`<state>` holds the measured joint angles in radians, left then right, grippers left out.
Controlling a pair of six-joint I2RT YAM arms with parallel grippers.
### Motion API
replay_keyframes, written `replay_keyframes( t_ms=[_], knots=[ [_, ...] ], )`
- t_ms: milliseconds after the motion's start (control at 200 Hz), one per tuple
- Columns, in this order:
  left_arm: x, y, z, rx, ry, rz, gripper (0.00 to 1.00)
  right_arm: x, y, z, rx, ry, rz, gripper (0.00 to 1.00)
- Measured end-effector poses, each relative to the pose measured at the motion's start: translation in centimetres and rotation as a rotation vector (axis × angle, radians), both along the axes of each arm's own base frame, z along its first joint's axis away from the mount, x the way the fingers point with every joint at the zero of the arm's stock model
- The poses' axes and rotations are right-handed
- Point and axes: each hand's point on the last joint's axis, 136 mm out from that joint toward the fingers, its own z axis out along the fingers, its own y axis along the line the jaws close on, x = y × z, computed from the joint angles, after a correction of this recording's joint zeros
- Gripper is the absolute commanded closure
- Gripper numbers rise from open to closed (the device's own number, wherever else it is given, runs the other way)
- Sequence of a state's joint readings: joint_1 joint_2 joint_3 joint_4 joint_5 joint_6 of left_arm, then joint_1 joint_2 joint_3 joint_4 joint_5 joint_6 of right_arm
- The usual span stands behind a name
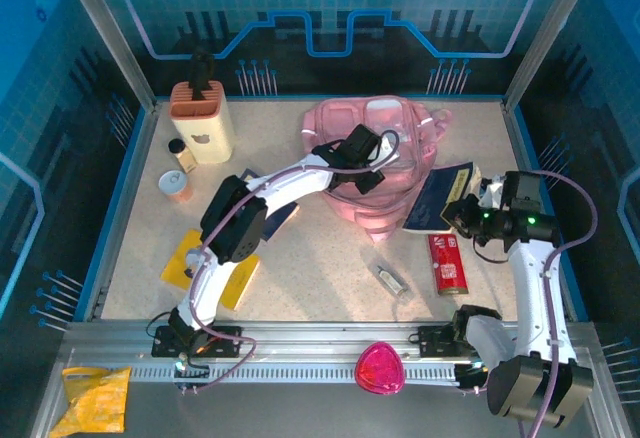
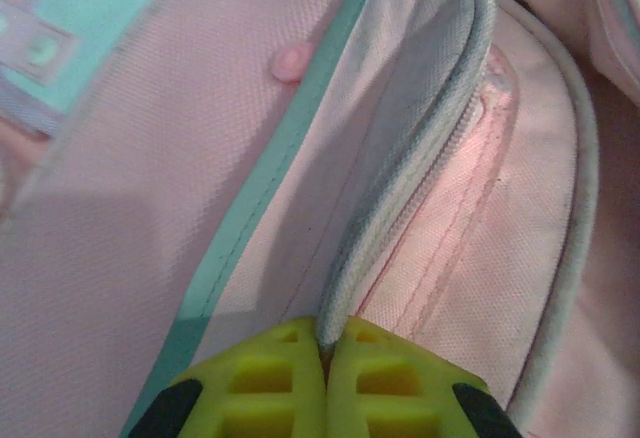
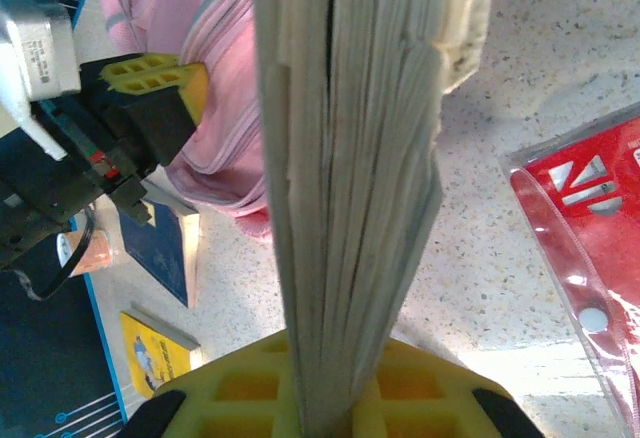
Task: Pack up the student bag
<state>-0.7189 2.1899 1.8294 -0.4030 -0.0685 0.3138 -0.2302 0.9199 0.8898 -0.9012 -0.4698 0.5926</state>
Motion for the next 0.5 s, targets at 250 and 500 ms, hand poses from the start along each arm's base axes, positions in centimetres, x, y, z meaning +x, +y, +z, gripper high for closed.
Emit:
replay_keyframes(
  t_ms=[250, 500],
  knots=[
    [0.3, 3.1, 5.9, 0.001, -0.086, 0.074, 1.00, -0.9, 0.2, 2.0, -0.009, -0.019, 0.004, 1.00],
    [1.9, 6.6, 9.7, -0.029, -0.133, 0.144, 1.00, -1.9, 2.4, 1.2, 0.004, 0.017, 0.095, 1.00]
  ],
)
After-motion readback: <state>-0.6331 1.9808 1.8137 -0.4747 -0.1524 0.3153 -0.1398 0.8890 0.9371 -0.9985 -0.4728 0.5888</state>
